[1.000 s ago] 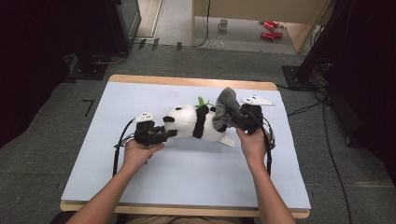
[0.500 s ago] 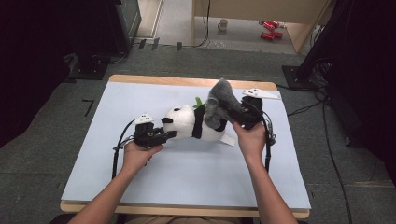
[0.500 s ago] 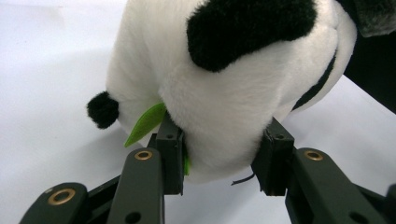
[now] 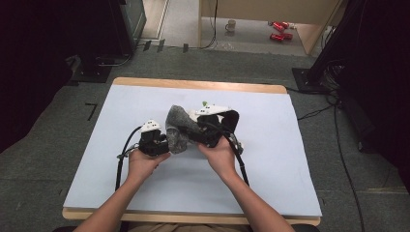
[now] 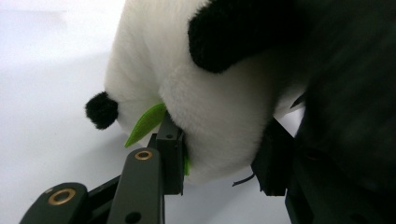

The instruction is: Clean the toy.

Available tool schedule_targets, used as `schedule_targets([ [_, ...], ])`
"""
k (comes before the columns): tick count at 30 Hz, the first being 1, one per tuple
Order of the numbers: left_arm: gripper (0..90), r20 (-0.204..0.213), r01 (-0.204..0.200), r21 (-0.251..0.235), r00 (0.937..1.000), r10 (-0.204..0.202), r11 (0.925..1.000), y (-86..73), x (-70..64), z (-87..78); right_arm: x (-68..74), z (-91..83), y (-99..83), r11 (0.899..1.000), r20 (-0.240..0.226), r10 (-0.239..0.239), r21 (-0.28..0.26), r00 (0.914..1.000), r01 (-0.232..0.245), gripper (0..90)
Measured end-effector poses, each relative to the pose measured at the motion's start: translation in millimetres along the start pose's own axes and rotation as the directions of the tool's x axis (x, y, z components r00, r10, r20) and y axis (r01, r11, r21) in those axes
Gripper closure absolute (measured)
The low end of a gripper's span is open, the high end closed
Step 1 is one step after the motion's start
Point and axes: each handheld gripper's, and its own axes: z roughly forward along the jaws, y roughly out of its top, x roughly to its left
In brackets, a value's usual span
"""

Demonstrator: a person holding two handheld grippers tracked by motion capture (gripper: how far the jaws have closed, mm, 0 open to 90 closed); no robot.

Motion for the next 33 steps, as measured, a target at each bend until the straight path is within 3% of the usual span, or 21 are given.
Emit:
schedule_targets([
  [4,60.8,0.010,0.015,0.002,0.9998,-0.015,0.9999,0.4,5.7,1.0,-4.8,2.5,-4.3,0.998,0.039,-0.068,0.001,0.9969,0.068,77.2],
  [6,60.8,0.011,0.028,0.004,0.9996,-0.028,0.9996,1.2,9.5,1.6,-5.5,-0.8,-4.8,0.994,0.082,-0.108,0.014,0.9908,0.107,76.9],
  [8,60.8,0.008,0.052,0.010,0.9986,-0.052,0.9986,1.7,15.9,1.5,-9.3,-4.0,-6.5,0.993,0.107,-0.117,0.025,0.9874,0.115,76.3],
  [10,60.8,0.025,0.093,0.011,0.9953,-0.093,0.9956,2.4,25.2,1.0,-19.6,-9.9,-11.2,0.992,0.183,-0.123,0.055,0.9754,0.115,76.4],
  [11,60.8,0.036,0.088,0.005,0.9955,-0.088,0.9961,2.7,26.8,1.6,-25.0,-12.8,-13.5,0.993,0.193,-0.111,0.057,0.9748,0.102,76.7],
  [13,60.8,0.034,0.056,-0.002,0.9978,-0.056,0.9984,5.0,23.3,3.7,-40.6,-22.4,-18.0,0.999,0.161,-0.032,0.016,0.9864,0.030,77.0],
  [14,60.8,0.033,0.048,-0.005,0.9983,-0.047,0.9989,6.6,21.8,4.3,-45.7,-27.5,-17.9,1.000,0.162,-0.009,0.006,0.9867,0.008,76.9],
  [17,60.9,0.033,0.050,0.001,0.9982,-0.050,0.9988,9.2,25.6,4.7,-52.5,-43.0,-15.8,1.000,0.218,-0.008,-0.019,0.9759,0.012,76.6],
  [23,60.8,0.035,0.055,-0.009,0.9979,-0.055,0.9984,12.4,30.8,7.6,-81.1,-79.6,-21.5,0.997,0.330,0.063,-0.071,0.9417,-0.042,76.6],
  [25,60.8,0.038,0.053,-0.009,0.9979,-0.052,0.9986,13.3,31.3,8.3,-89.9,-87.7,-26.6,0.998,0.371,0.058,-0.056,0.9267,-0.040,76.7],
  [27,60.6,0.042,0.053,-0.011,0.9977,-0.052,0.9985,13.7,32.9,8.8,-94.5,-90.5,-30.6,0.997,0.377,0.068,-0.055,0.9237,-0.051,76.7],
  [30,58.1,0.046,0.038,-0.019,0.9983,-0.037,0.9991,13.9,33.5,8.9,-96.7,-90.9,-33.3,0.996,0.361,0.077,-0.068,0.9293,-0.056,76.7],
  [33,49.0,0.041,0.027,-0.033,0.9988,-0.026,0.9991,13.9,34.7,8.0,-96.4,-89.0,-32.9,0.996,0.358,0.079,-0.074,0.9302,-0.056,76.7],
])
